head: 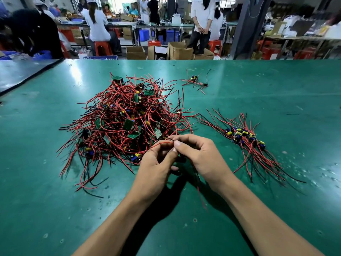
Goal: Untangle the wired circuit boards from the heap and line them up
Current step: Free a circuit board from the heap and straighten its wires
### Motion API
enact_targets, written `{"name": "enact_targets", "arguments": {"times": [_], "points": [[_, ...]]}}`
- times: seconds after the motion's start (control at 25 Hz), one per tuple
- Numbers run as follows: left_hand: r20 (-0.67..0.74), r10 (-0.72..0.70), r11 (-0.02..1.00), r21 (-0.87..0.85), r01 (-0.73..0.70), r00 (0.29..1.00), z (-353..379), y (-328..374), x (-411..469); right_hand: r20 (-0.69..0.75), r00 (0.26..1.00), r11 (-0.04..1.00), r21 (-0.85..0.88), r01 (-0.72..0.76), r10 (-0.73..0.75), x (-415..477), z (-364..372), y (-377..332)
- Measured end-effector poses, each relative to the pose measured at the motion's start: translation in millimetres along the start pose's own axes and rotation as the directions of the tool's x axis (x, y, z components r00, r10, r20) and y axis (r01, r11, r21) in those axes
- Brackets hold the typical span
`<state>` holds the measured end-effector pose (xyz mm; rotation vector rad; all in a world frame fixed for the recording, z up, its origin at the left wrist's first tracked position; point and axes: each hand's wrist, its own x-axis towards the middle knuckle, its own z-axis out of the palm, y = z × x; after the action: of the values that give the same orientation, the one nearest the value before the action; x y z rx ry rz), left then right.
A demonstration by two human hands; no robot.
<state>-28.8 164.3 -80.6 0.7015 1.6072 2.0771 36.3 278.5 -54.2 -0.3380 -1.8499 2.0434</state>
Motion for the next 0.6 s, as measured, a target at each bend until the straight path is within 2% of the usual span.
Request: {"name": "enact_targets", "arguments": {"times": [0.08, 0.24, 0.32, 0.4, 0.6], "points": [[-0.010, -0.055, 0.994, -0.091, 0.054, 0.998, 3, 0, -1, 0.027, 0.995, 0.990, 0.099, -0.102, 0.100, 2, -2, -1], [-0.032, -0.109, 0.984, -0.144, 0.103, 0.994, 5, 2, -1, 0.127, 0.987, 0.989, 0.094, -0.112, 0.099, 5, -17, -3], [-0.014, -0.102, 0.989, -0.110, 0.100, 0.995, 4, 2, -2, 0.152, 0.984, 0.996, 0.007, -0.091, 0.089, 5, -22, -2], [0.027, -0.098, 0.992, -0.075, 0.099, 0.995, 5, 2, -4, 0.112, 0.991, 0.996, -0.065, -0.064, 0.071, 6, -25, -1], [0.034, -0.091, 0.995, 0.048, 0.089, 0.995, 7, 2, -4, 0.075, 0.997, 0.996, -0.082, -0.019, 0.025, 7, -23, 0]]}}
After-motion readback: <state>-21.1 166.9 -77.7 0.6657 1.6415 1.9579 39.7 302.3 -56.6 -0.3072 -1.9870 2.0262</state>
